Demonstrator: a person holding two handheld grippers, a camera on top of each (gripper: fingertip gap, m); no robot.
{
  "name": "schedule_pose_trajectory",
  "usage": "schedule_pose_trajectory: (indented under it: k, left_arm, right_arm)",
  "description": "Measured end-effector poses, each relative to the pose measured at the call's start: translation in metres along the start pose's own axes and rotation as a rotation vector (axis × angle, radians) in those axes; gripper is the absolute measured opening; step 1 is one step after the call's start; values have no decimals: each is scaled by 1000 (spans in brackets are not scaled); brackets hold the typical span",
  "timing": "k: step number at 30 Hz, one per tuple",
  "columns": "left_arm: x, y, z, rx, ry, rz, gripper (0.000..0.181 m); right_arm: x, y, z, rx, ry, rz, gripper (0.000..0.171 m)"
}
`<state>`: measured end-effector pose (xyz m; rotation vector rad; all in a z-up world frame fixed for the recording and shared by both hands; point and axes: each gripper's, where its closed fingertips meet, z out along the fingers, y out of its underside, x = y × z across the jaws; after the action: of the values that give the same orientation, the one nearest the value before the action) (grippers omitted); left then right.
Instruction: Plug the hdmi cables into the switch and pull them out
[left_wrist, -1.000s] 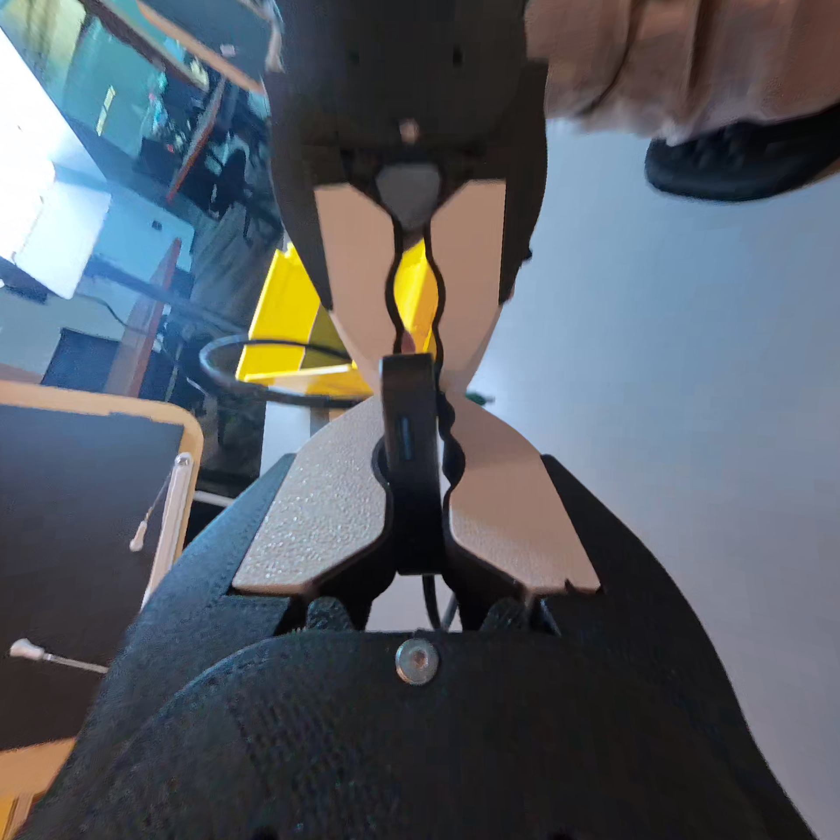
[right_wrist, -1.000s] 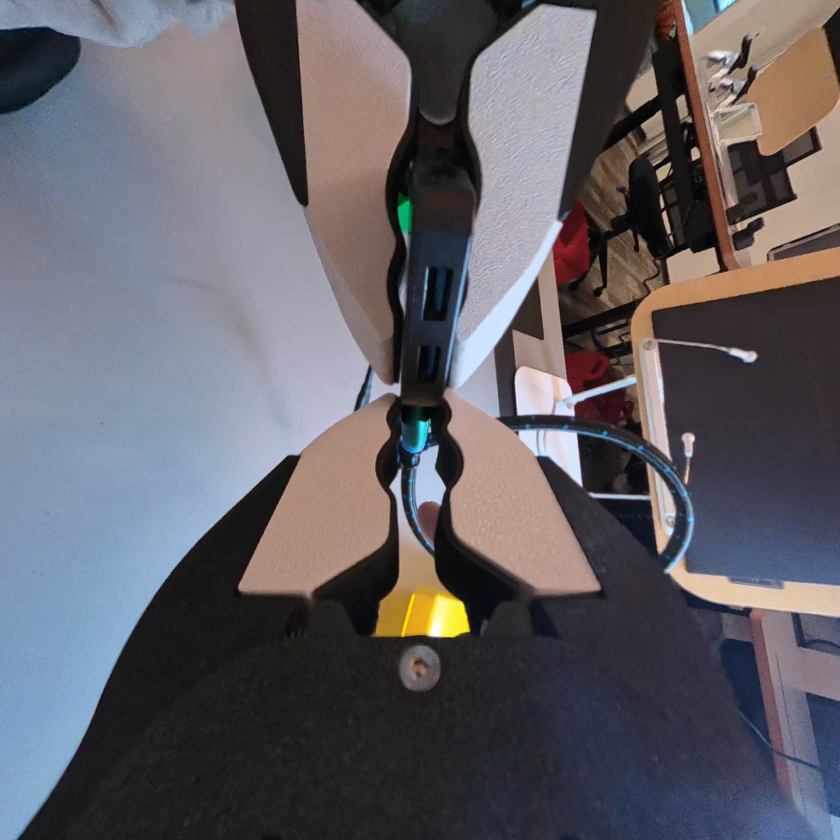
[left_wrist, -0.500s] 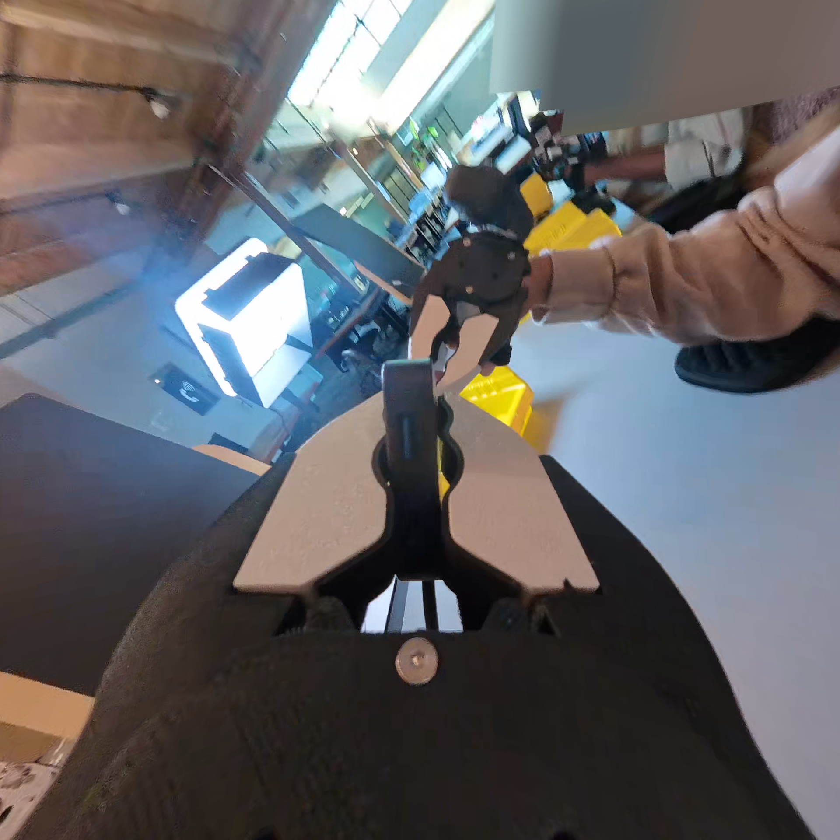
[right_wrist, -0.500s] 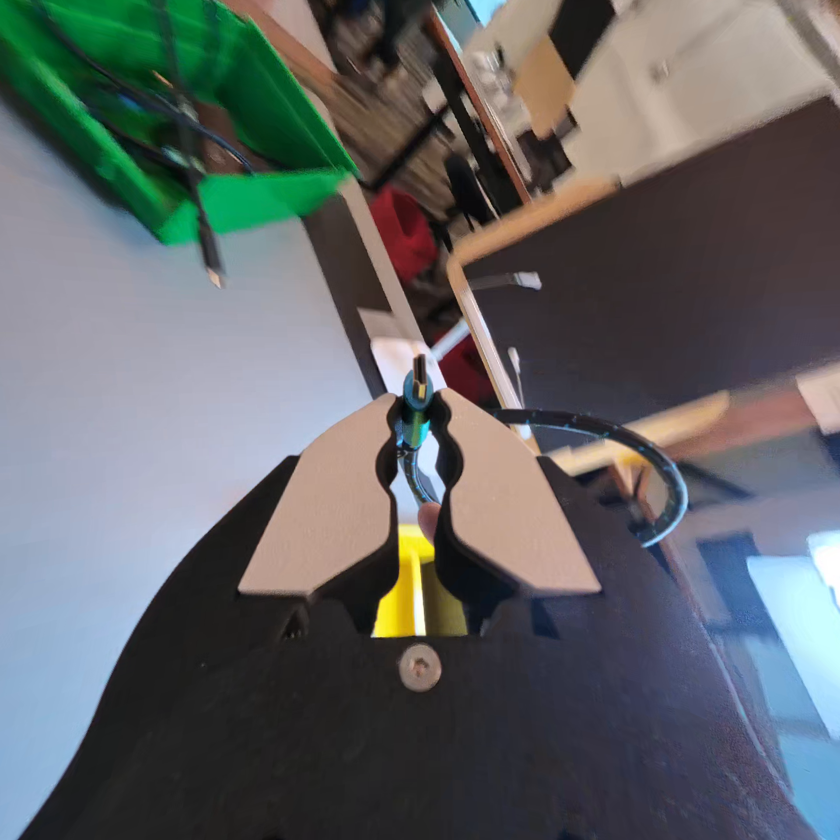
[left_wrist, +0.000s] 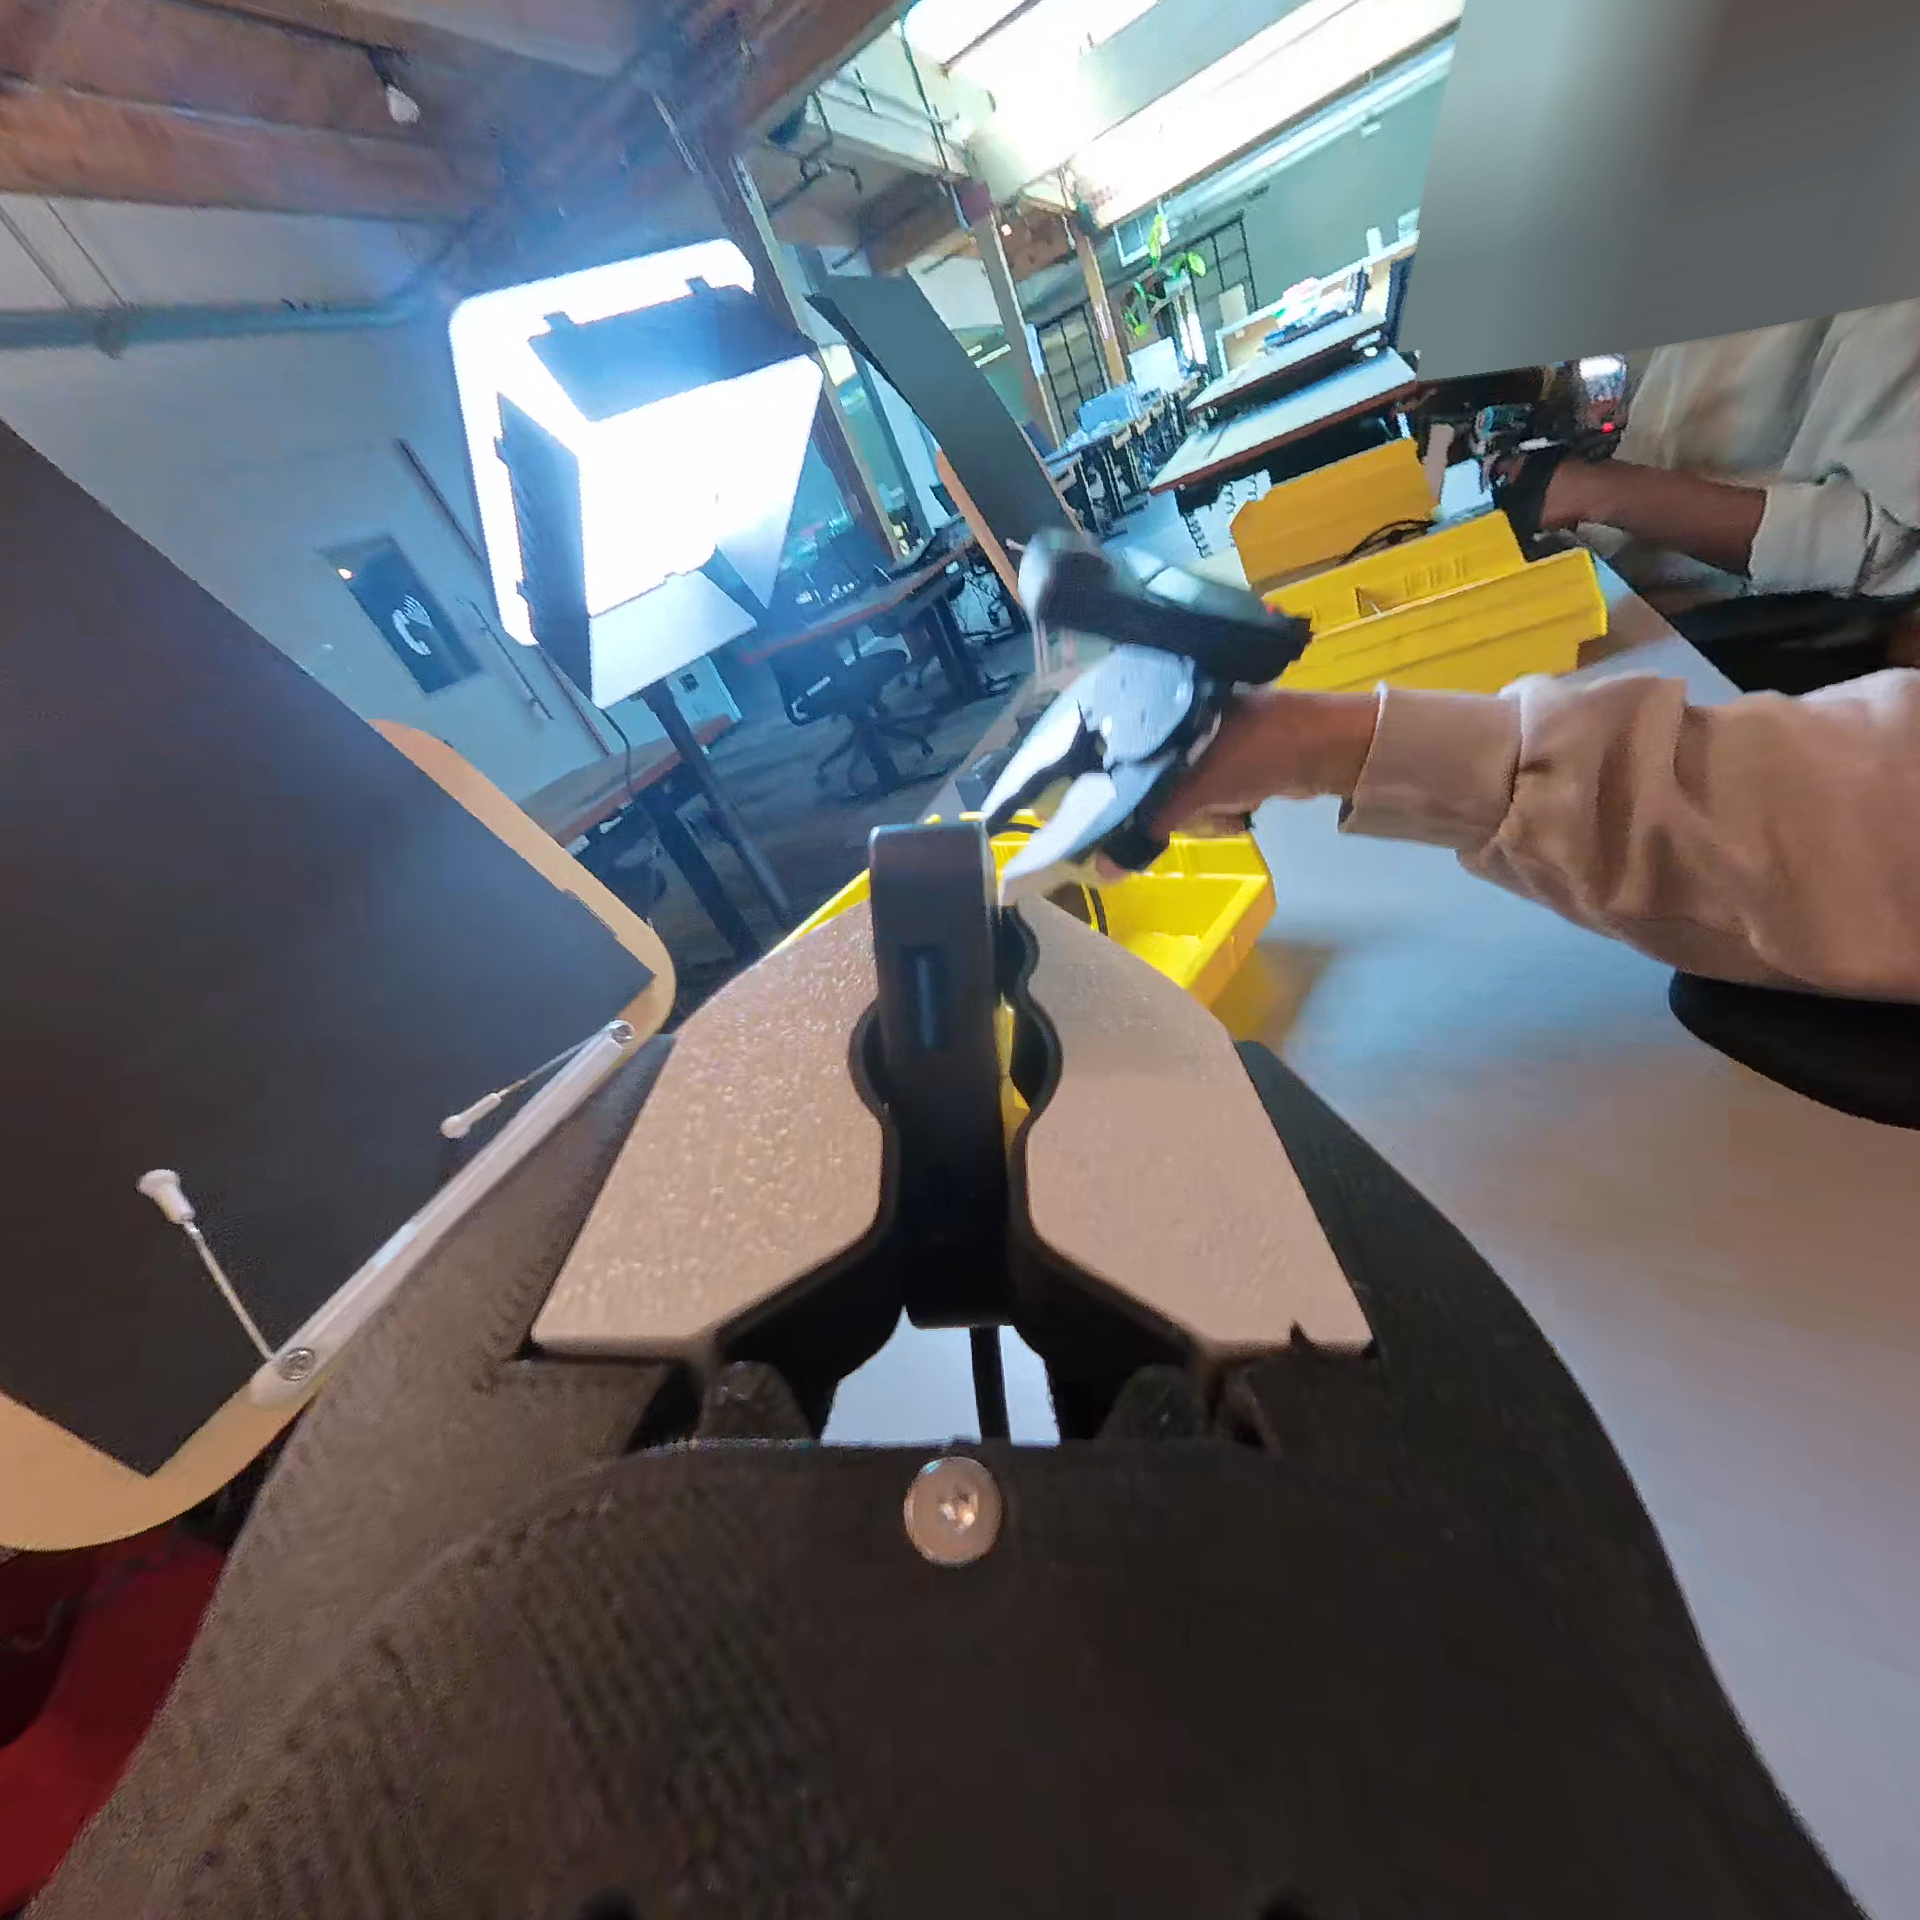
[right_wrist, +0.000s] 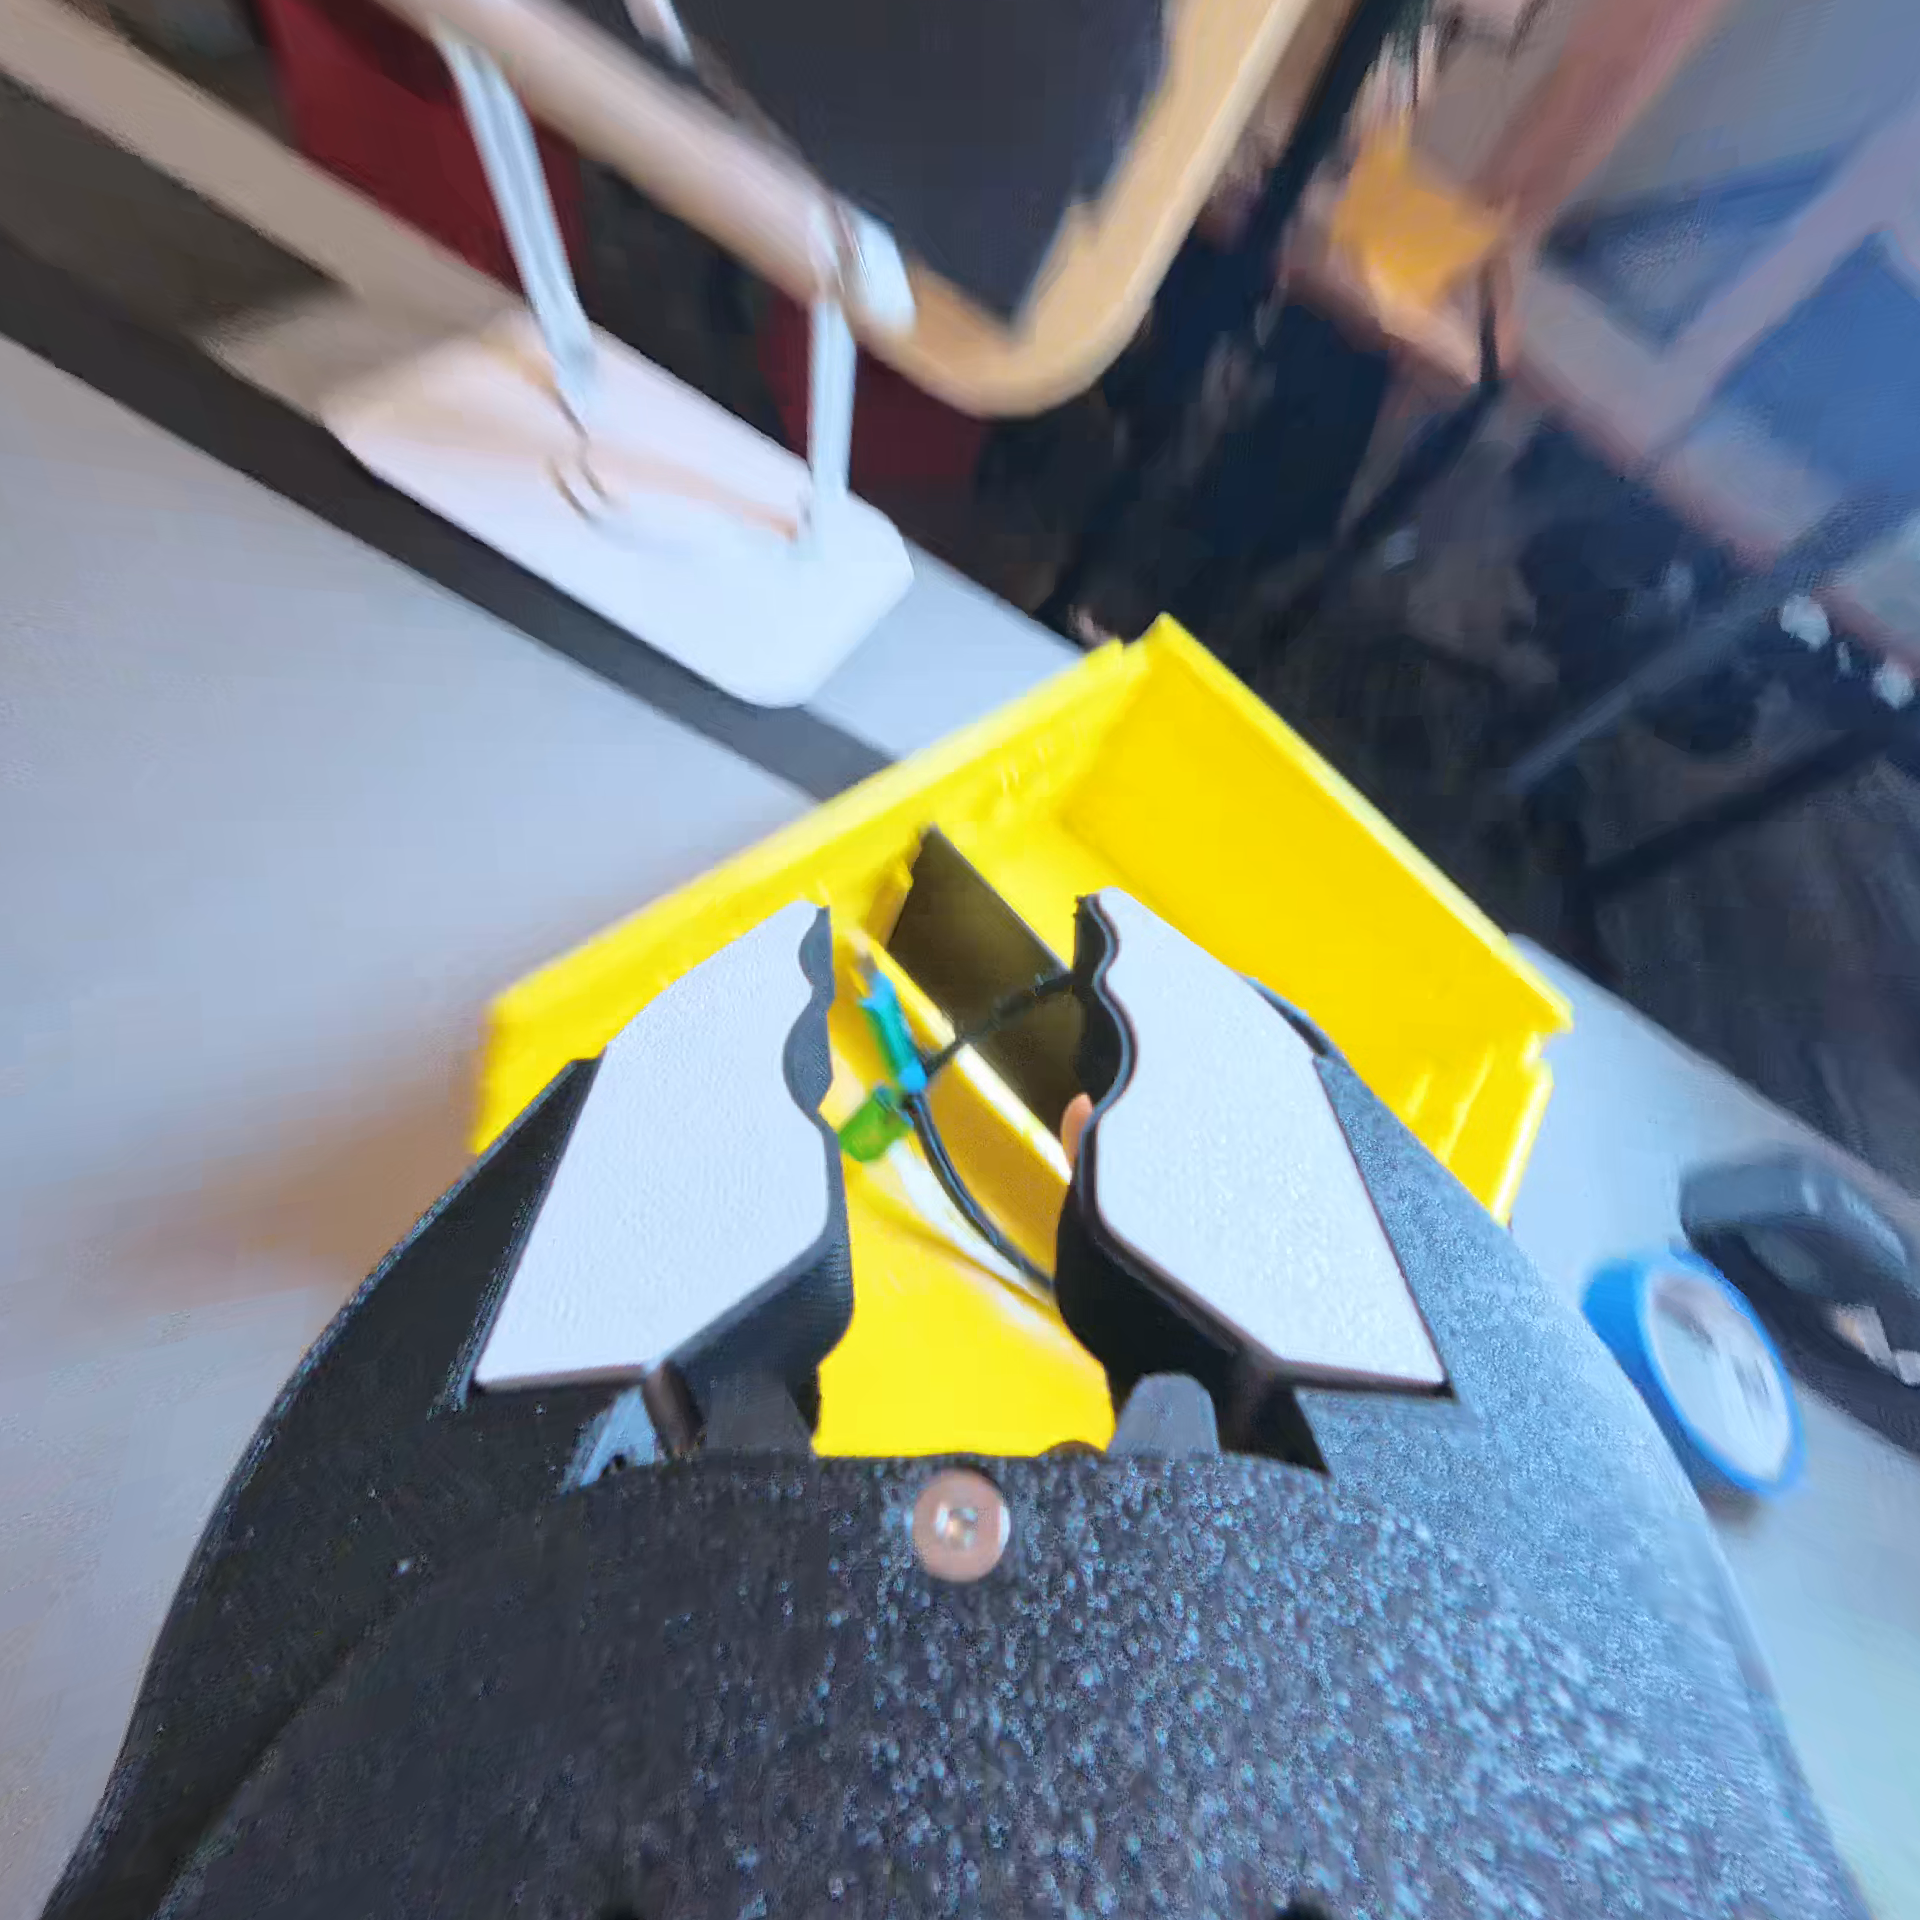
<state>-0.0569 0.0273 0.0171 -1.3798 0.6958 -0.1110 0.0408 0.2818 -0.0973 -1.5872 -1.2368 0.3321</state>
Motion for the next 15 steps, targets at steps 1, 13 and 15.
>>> schedule_pose_trajectory:
  k: [1, 13, 15]
  left_arm:
    - [3, 3, 3, -4, 17, -2, 16]
    - [56, 34, 35, -131, 202, 81, 16]
    - [66, 36, 37, -141, 239, 116, 16]
  right_arm:
    - [-7, -20, -13, 84, -36, -1, 44]
    - [-189, -106, -147, 537, -727, -414, 36]
    - [-202, -98, -137, 489, -718, -472, 36]
